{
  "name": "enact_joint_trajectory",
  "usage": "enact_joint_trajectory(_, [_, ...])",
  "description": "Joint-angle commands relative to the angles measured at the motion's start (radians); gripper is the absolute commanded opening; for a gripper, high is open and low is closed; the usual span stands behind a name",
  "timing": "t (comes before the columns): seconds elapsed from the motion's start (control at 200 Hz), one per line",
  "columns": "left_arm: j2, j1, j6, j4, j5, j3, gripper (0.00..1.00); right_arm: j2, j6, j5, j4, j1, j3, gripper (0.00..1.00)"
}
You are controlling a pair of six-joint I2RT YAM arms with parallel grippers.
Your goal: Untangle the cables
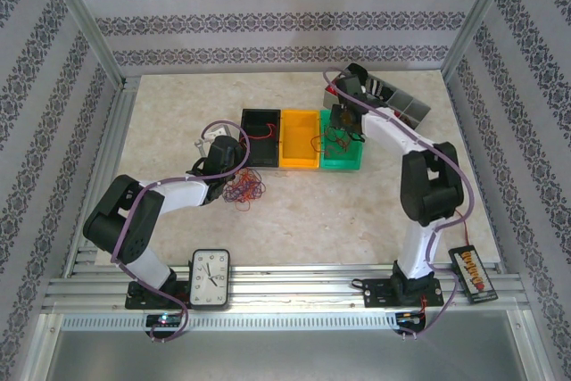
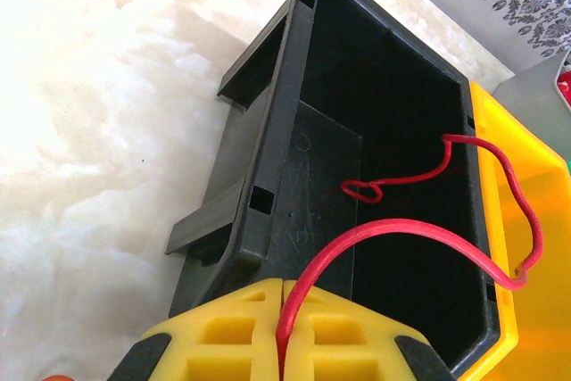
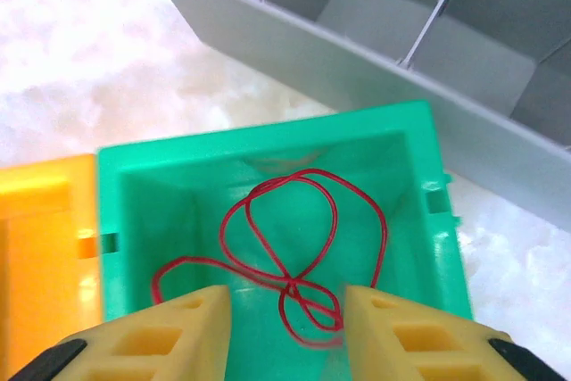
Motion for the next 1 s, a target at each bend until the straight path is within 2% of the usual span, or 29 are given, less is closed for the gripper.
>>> enact_joint_trajectory(0.0, [-0.016,-0.016,0.024,-0.025,-0.002,0.015,0.0,-0.051,0.024,-0.002,0.007,-0.003,-0.049,0.4])
enact_joint_trajectory(0.24, [-0.017,-0.021,0.025,-0.023,-0.005,0.009,0.0,-0.119,-0.023,-0.1,0.034,0.08,-0.103,0.4])
enact_joint_trajectory(0.45, [-0.01,-0.021,0.024,-0.022,0.002,0.015,0.0,-0.129,-0.083,-0.095,-0.024,0.178,-0.118,0.4])
enact_joint_trajectory(0.76, [0.002,-0.022,0.021,-0.019,0.01,0.016,0.0,-0.287,-0.119,-0.243,-0.052,0.281,-0.345,0.4])
enact_joint_trajectory(0.874, [0.005,-0.022,0.017,-0.011,0.009,0.016,0.0,-0.286,-0.104,-0.279,-0.038,0.297,-0.418,0.4])
enact_joint_trajectory(0.994, [0.002,-0.024,0.017,-0.011,0.007,0.017,0.0,-0.235,-0.102,-0.27,-0.035,0.302,-0.421,0.4])
